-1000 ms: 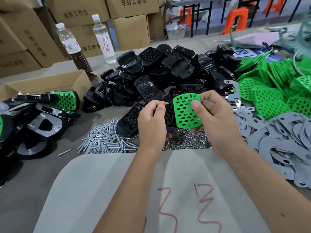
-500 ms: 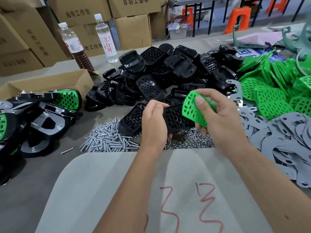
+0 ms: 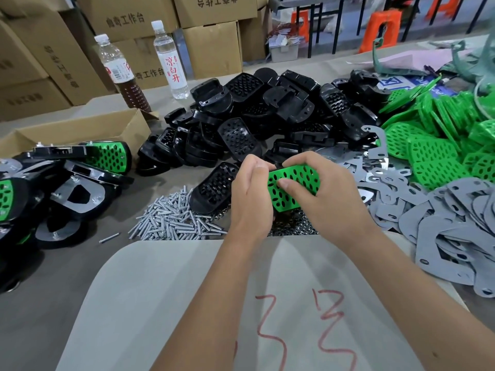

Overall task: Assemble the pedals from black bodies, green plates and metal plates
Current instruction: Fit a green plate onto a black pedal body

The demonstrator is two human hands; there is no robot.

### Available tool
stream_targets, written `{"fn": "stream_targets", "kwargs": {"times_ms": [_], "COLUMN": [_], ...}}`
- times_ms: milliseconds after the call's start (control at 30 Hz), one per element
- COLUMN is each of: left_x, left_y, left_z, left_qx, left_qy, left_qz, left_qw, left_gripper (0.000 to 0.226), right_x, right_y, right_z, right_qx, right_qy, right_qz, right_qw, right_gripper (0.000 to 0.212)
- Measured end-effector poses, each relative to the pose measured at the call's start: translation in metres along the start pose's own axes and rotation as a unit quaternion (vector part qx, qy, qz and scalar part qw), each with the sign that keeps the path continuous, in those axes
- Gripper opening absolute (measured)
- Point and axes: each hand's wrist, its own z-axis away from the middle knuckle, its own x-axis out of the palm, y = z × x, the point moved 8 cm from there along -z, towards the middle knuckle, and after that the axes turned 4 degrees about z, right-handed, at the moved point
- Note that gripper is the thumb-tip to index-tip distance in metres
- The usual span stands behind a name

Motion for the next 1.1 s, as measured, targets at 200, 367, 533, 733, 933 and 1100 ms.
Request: {"fn": "stream_targets", "kwargs": {"times_ms": [200, 367, 533, 733, 933, 1100], "left_x": [-0.002, -0.001, 0.001, -0.001, 0.007, 0.009], "left_y": [0.001, -0.001, -0.006, -0.001, 0.002, -0.004], "left_z": [0.001, 0.002, 0.004, 0.005, 0.007, 0.004], "left_qx": [0.008, -0.012, -0.031, -0.004, 0.015, 0.003], "left_qy": [0.017, 0.002, -0.041, -0.025, -0.098, -0.099], "left_qz": [0.033, 0.014, -0.013, -0.032, -0.005, -0.034], "left_qw": [0.999, 1.000, 0.999, 0.999, 0.995, 0.995], "left_gripper": [0.025, 0.020, 0.017, 0.021, 0.042, 0.041], "right_x": [-0.004, -0.005, -0.008, -0.012, -0.028, -0.034], "right_y": [0.004, 0.008, 0.009, 0.010, 0.025, 0.033], "right_z": [-0.002, -0.001, -0.001, -0.001, -0.003, -0.005], "right_qx": [0.029, 0.050, 0.060, 0.056, 0.083, 0.077], "right_qy": [0.005, 0.041, 0.076, 0.095, 0.121, 0.100], "right_qz": [-0.024, -0.011, 0.030, 0.052, 0.026, -0.017], "right_qw": [0.999, 0.998, 0.995, 0.992, 0.989, 0.992], "right_gripper": [0.021, 0.026, 0.034, 0.051, 0.045, 0.033]}}
